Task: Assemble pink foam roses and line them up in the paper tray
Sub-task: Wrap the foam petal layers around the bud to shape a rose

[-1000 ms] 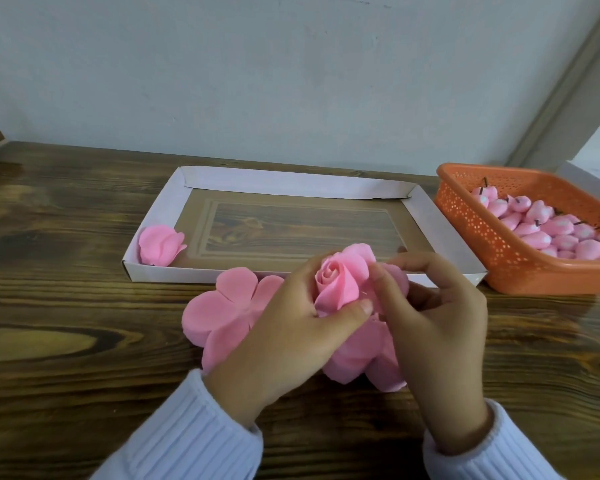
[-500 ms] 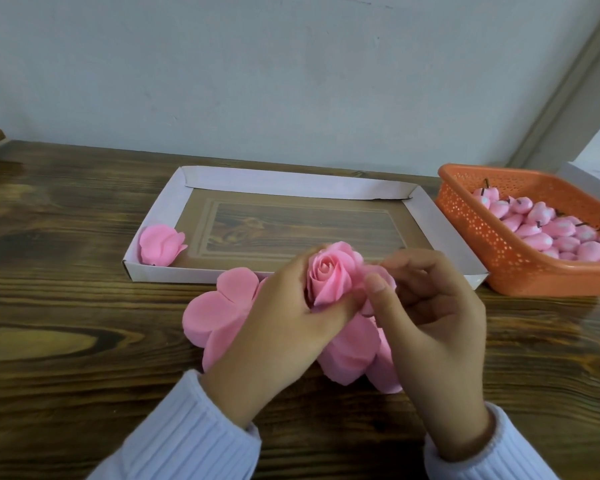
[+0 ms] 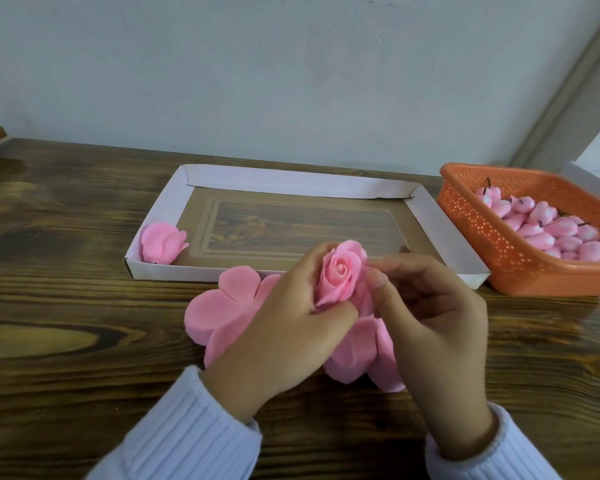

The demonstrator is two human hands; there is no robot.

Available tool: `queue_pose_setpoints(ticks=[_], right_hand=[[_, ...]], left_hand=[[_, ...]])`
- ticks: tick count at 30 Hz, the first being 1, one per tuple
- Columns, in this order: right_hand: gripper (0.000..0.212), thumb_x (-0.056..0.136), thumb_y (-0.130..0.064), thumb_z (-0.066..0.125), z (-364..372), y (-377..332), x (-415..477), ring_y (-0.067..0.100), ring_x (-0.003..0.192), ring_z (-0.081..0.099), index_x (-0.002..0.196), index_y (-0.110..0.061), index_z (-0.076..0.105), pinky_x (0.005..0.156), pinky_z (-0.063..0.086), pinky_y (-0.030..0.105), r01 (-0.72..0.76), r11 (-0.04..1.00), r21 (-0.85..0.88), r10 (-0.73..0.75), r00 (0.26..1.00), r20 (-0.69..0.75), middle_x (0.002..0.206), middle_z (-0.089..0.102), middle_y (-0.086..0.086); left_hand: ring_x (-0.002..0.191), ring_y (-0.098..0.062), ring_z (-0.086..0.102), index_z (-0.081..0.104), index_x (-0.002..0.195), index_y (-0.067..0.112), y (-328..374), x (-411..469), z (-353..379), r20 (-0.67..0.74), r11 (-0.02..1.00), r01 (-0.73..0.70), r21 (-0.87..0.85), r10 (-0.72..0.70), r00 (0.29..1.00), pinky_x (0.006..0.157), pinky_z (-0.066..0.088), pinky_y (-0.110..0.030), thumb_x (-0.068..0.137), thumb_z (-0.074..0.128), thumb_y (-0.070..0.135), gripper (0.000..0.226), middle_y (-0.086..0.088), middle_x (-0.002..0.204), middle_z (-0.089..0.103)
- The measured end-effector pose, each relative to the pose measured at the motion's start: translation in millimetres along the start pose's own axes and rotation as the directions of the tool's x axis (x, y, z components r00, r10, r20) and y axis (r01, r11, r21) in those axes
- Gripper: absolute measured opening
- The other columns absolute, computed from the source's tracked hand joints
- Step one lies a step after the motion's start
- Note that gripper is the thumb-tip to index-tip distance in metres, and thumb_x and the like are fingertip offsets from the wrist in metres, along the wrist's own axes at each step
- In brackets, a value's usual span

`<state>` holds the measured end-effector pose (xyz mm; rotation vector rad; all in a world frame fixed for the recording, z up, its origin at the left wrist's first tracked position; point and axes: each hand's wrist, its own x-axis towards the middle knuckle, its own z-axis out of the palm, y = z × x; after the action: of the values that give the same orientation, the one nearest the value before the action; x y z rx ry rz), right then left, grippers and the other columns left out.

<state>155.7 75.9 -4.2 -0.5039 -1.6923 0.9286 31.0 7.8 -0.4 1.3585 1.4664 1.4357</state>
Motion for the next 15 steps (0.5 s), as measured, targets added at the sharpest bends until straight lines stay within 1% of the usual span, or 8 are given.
queue_pose_setpoints(ticks=[3,6,7,9,10,11,13,15], right_hand=[[0.012,0.081,-0.010,0.071,0.6,0.0,0.2,0.005,0.071,0.068,0.086,-0.021,0.069,0.063,0.051,0.012,-0.014,1.000,0.007,0.014,1.000,-0.010,0.080,0.072,-0.010],[0.011,0.081,-0.015,0.073,0.3,-0.2,1.0,0.005,0.071,0.068,0.087,-0.021,0.067,0.063,0.050,0.012,-0.041,0.999,0.029,0.042,0.998,-0.037,0.081,0.072,-0.008],[0.011,0.081,-0.017,0.073,0.0,0.0,1.4,0.006,0.071,0.068,0.088,-0.022,0.066,0.063,0.051,0.013,-0.051,0.998,0.041,0.053,0.997,-0.049,0.082,0.072,-0.007],[0.011,0.082,-0.016,0.066,-0.7,0.3,2.1,0.010,0.073,0.068,0.092,-0.022,0.065,0.064,0.051,0.016,-0.059,0.996,0.064,0.063,0.997,-0.054,0.087,0.072,-0.003],[0.011,0.083,-0.015,0.064,-0.8,0.0,2.2,0.011,0.075,0.068,0.092,-0.021,0.064,0.065,0.052,0.017,-0.057,0.995,0.080,0.061,0.997,-0.045,0.088,0.072,-0.002],[0.010,0.084,-0.014,0.065,-0.8,-0.3,2.0,0.010,0.075,0.068,0.093,-0.019,0.064,0.066,0.052,0.017,-0.051,0.994,0.092,0.054,0.998,-0.030,0.088,0.072,-0.003],[0.011,0.083,-0.017,0.069,0.0,-1.6,1.3,0.007,0.074,0.068,0.093,-0.019,0.063,0.065,0.052,0.015,-0.027,0.995,0.092,0.026,1.000,0.009,0.087,0.072,-0.007],[0.012,0.083,-0.018,0.070,0.5,-1.7,0.7,0.007,0.076,0.069,0.092,-0.021,0.064,0.066,0.053,0.015,-0.018,0.998,0.063,0.016,0.999,0.031,0.089,0.072,-0.010]], left_hand=[[0.093,0.001,0.066,0.057,0.113,0.037,-1.3,0.7,-1.0,0.059,0.998,0.055,-0.036,-0.053,0.997,0.075,0.051,-0.011,0.071,0.056,0.018,0.046,0.014,0.102,0.070],[0.095,0.003,0.065,0.055,0.116,0.037,-2.8,1.9,-0.8,0.092,0.994,0.086,-0.068,-0.079,0.993,0.074,0.051,-0.014,0.072,0.059,0.021,0.047,0.019,0.102,0.069],[0.096,0.003,0.065,0.056,0.116,0.037,-3.5,2.3,-0.9,0.087,0.992,0.095,-0.079,-0.088,0.992,0.077,0.052,-0.017,0.073,0.060,0.021,0.046,0.019,0.102,0.069],[0.104,-0.004,0.065,0.057,0.121,0.034,-5.0,2.9,-0.8,0.076,0.987,0.123,-0.101,-0.116,0.990,0.093,0.054,-0.033,0.080,0.059,0.018,0.044,0.012,0.108,0.071],[0.107,-0.010,0.065,0.057,0.124,0.031,-5.3,3.0,-0.7,0.071,0.985,0.134,-0.110,-0.127,0.989,0.098,0.051,-0.041,0.083,0.058,0.016,0.043,0.009,0.111,0.071],[0.109,-0.013,0.065,0.056,0.125,0.030,-5.0,2.9,-0.6,0.065,0.983,0.143,-0.118,-0.136,0.989,0.100,0.049,-0.046,0.084,0.058,0.019,0.043,0.006,0.112,0.071],[0.108,-0.013,0.066,0.057,0.125,0.031,-4.5,3.1,-0.5,0.052,0.979,0.152,-0.135,-0.146,0.988,0.098,0.050,-0.047,0.086,0.061,0.028,0.040,0.005,0.112,0.071],[0.108,-0.010,0.066,0.057,0.125,0.031,-4.1,3.5,-0.5,0.050,0.978,0.149,-0.146,-0.143,0.988,0.097,0.052,-0.044,0.090,0.067,0.032,0.037,0.007,0.112,0.071]])
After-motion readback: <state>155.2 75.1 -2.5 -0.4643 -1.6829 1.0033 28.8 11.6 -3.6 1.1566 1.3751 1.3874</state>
